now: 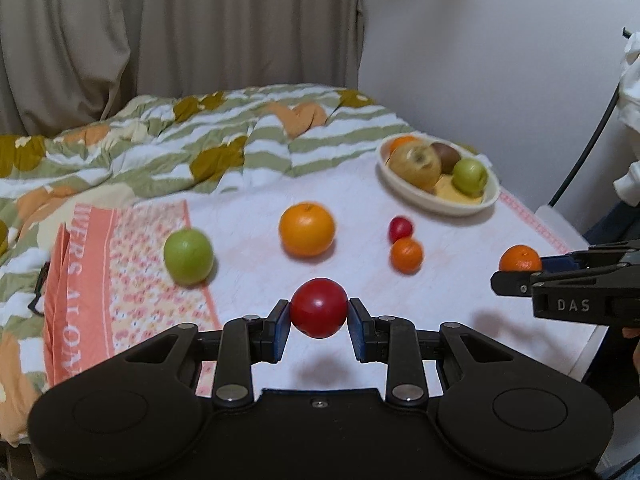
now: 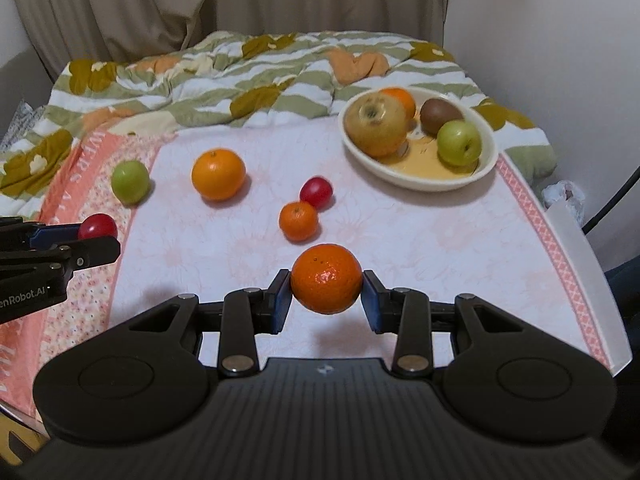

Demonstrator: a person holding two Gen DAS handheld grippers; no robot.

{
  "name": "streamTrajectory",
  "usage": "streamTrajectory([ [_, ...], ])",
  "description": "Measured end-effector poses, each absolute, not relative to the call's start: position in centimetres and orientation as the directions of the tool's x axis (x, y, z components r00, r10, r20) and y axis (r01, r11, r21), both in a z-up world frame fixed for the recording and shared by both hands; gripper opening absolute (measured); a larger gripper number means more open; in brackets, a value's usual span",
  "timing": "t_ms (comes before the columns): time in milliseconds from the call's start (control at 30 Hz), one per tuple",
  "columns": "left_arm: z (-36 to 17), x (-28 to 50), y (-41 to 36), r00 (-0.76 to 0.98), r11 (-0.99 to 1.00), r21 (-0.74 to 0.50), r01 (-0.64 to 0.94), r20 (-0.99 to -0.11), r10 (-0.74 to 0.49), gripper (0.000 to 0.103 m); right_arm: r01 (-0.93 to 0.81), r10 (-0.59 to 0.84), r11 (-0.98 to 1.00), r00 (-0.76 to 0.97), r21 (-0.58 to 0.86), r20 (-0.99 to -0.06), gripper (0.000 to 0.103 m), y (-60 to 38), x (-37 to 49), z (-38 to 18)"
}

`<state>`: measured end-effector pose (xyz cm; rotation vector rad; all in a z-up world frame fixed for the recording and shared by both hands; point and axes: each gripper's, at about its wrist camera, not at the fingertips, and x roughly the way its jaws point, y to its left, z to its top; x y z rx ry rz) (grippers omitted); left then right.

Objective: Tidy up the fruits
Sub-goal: 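Carry the tomato in the left tool and tangerine in the right tool to the bowl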

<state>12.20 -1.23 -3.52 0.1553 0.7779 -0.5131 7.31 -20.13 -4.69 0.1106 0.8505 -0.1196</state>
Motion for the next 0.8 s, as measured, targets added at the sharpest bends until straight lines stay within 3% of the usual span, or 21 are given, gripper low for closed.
streamTrajectory([
  [800,0.9,12.3,-17.3,0.727,0.947,-0.049,0.318,-0.628,-0.277,0.034,-0.11,0.104,0.993,0.726,0.035,-0.68,0.053,-36.6,12.0,-0.1],
])
